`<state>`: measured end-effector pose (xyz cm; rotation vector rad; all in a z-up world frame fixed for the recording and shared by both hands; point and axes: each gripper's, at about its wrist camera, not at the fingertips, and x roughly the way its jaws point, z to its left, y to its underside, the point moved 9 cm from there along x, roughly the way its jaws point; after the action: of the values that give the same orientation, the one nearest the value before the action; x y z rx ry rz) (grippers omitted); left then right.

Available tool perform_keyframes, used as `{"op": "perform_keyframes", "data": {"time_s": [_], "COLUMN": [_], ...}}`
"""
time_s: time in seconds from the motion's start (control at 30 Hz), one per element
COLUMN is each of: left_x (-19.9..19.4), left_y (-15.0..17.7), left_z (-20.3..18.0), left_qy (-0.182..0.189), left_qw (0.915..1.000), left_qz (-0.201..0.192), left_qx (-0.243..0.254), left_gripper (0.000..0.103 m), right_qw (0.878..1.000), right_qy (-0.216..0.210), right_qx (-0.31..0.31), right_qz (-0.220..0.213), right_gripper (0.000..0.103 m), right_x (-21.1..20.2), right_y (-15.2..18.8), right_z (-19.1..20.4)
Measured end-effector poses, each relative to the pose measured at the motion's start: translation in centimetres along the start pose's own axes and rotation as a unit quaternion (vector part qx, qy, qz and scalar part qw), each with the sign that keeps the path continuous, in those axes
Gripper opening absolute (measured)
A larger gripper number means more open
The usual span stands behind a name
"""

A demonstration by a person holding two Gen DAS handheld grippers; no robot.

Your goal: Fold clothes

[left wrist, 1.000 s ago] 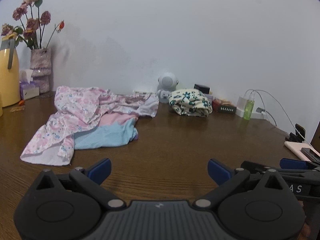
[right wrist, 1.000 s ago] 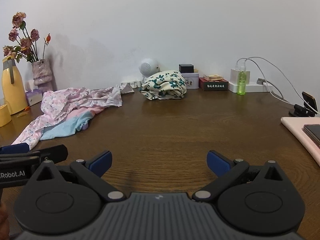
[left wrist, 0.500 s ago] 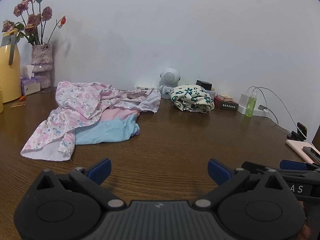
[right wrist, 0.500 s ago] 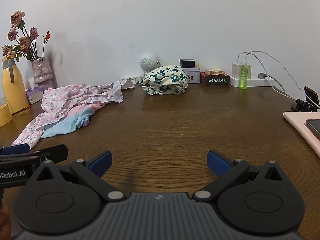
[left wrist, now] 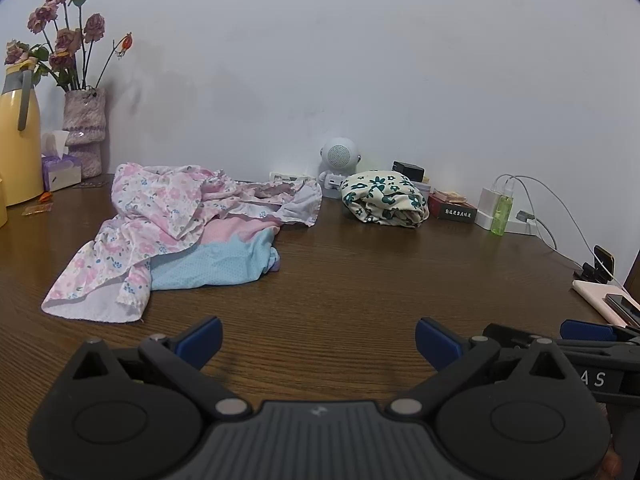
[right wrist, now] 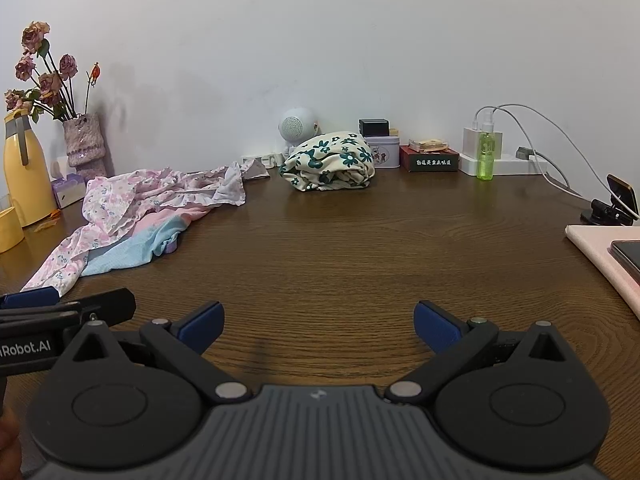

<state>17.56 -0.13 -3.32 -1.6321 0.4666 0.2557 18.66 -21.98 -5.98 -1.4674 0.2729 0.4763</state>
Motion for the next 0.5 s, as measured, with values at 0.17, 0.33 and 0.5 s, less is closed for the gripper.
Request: {"op": "perform_keyframes", "data": {"time_s": [0.17,0.33,0.5], "left_x": [0.13,0.18,0.15], "left_y": [0.10,0.12,0.13], "left_z": [0.09,0.10,0.10], "left_qy": [-0.002,-0.004,-0.006], "left_qw": [1.0000,1.0000,1.0000], "left_qz": [0.004,0.005,0.004], "left_qx": [-0.004,-0.003,-0.003], "left_gripper": [0.103,0.103,0.103], "right_qw": [1.000,1.000,1.000], "right_qy": [0.001,0.001,0.000], "right_qx": [0.000,0.000,0.000], "right_qz": [0.002,0.002,0.004], "right_gripper": [0.103,0.103,0.103], "right_x": [0.04,0.07,0.14], "right_y": [0.01,0.04,-0.03], "right_z": [-0.07,-0.11,-0.11]}}
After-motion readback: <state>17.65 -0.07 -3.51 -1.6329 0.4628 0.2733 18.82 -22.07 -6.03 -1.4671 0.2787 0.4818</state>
